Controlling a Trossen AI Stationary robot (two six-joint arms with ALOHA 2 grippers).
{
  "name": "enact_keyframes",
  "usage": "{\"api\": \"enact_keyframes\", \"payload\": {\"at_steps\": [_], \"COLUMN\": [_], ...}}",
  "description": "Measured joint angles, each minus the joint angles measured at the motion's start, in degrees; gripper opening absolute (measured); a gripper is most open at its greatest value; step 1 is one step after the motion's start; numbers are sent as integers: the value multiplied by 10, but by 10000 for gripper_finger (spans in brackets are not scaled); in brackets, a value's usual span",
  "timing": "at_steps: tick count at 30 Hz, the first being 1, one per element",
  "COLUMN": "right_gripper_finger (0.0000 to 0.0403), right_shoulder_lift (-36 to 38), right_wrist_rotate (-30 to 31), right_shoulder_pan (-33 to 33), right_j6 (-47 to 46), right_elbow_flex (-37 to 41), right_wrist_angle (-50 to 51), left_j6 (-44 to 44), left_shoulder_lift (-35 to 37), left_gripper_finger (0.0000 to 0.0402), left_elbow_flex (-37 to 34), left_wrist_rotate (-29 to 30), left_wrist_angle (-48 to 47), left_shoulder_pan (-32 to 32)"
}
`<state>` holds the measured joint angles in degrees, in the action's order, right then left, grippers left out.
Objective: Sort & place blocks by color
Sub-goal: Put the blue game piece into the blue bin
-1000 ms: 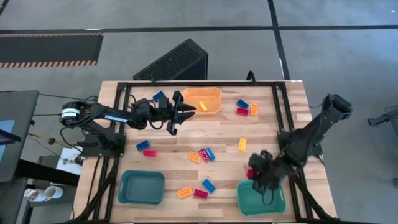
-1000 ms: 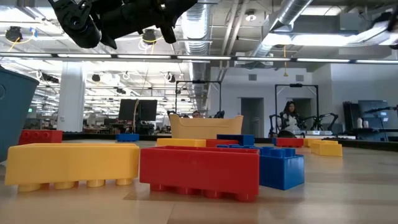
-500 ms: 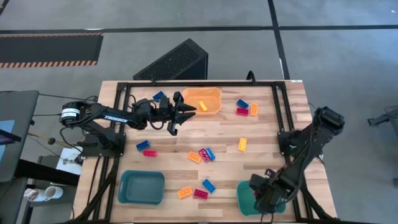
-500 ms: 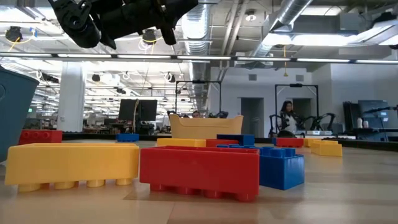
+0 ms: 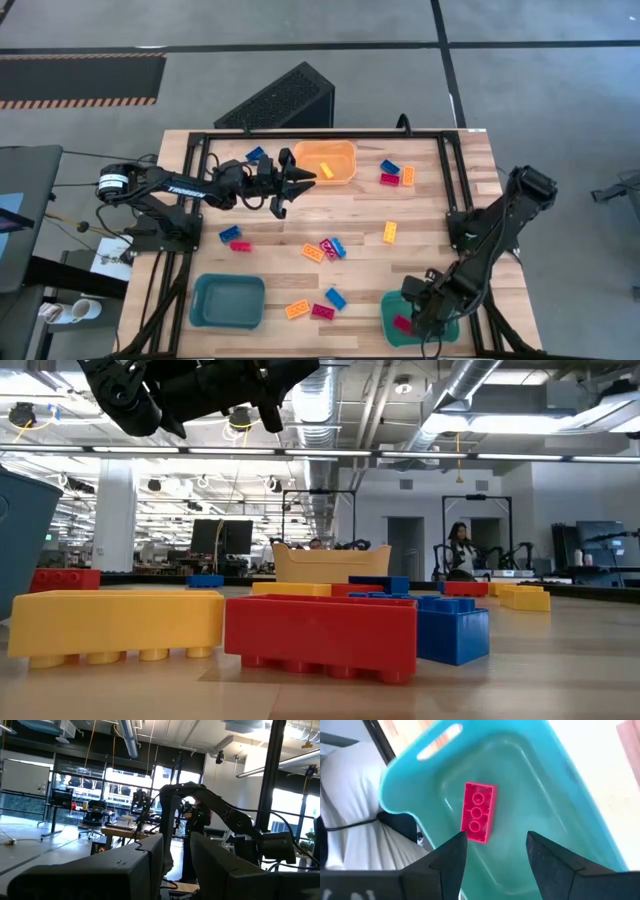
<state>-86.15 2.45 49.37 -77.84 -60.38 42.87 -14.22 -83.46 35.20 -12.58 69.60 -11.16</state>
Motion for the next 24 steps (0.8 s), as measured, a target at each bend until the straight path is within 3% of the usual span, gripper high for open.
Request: {"api": "enact_keyframes", "payload": {"at_steps": [4, 8, 12, 19, 24], "right_gripper_finger": [220, 209, 195, 157, 132], "right_shoulder_lift": [28, 71, 111, 128, 128], "right_wrist_rotate": [97, 246, 328, 347, 288], "right_shoulder_pan": [-4, 1, -4, -38, -77], "right_j6": [61, 178, 312, 492, 539], "right_elbow_flex": [0, 0, 0, 1, 85], "right_wrist_angle": [-17, -66, -131, -221, -343], "left_j6": [0, 0, 1, 16, 28], "left_shoulder_lift": [0, 0, 0, 0, 0], "left_gripper_finger": [86, 86, 86, 86, 86], "left_elbow_flex": [0, 0, 0, 0, 0], "left_wrist_rotate": [7, 23, 32, 34, 51], "left_wrist_angle": [-9, -27, -33, -47, -64], "left_shoulder_pan": [0, 0, 0, 0, 0]}}
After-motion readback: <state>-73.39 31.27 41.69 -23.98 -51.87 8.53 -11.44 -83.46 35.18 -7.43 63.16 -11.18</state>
